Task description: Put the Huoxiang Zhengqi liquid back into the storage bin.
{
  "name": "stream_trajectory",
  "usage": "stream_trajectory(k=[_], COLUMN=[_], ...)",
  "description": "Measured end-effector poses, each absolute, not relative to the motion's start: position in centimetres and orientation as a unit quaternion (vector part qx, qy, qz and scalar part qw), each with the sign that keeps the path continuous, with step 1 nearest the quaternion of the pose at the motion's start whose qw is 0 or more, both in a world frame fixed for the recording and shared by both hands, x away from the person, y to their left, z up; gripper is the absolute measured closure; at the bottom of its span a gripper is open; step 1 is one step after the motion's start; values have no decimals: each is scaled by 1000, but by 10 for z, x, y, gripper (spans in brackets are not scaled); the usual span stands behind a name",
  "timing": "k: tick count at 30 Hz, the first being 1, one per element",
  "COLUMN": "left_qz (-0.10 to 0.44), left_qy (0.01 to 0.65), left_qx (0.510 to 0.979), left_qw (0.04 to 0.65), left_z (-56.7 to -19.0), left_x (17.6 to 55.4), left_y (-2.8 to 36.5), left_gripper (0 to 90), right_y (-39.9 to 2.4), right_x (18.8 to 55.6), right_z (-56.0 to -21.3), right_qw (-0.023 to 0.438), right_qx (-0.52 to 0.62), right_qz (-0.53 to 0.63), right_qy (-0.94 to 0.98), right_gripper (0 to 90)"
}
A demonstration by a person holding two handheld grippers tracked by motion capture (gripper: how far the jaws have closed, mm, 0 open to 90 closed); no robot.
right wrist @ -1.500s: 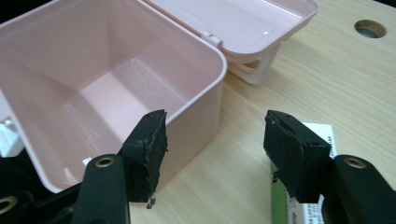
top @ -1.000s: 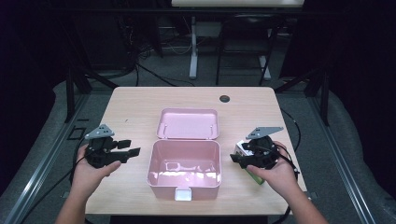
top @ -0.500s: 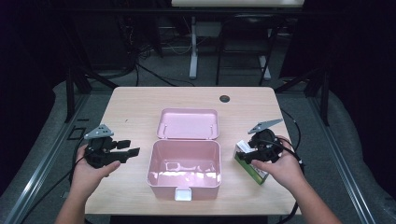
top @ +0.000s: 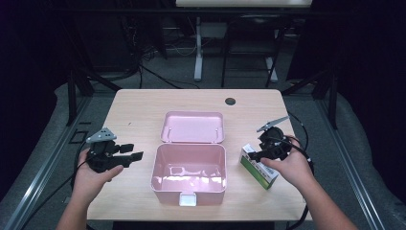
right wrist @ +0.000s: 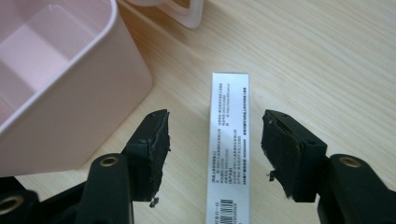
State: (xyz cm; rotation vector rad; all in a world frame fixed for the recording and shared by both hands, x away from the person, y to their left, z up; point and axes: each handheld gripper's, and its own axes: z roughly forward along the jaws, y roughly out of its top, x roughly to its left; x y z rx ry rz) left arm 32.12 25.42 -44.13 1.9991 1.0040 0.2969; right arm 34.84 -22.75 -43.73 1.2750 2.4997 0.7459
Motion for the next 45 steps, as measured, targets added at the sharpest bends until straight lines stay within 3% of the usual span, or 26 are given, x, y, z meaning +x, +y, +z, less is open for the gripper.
stream_trajectory(k=[45], left_qz=[118], left_qy=[403], left_qx=[804], left_qw=[421], left_z=[-443], left_x=[323], left_y=[257], left_gripper=[480], right_y=[-217], right_x=[374], right_z=[-454], right_qw=[61], right_qx=[444], right_qz=[126], right_qy=[885], right_gripper=[452])
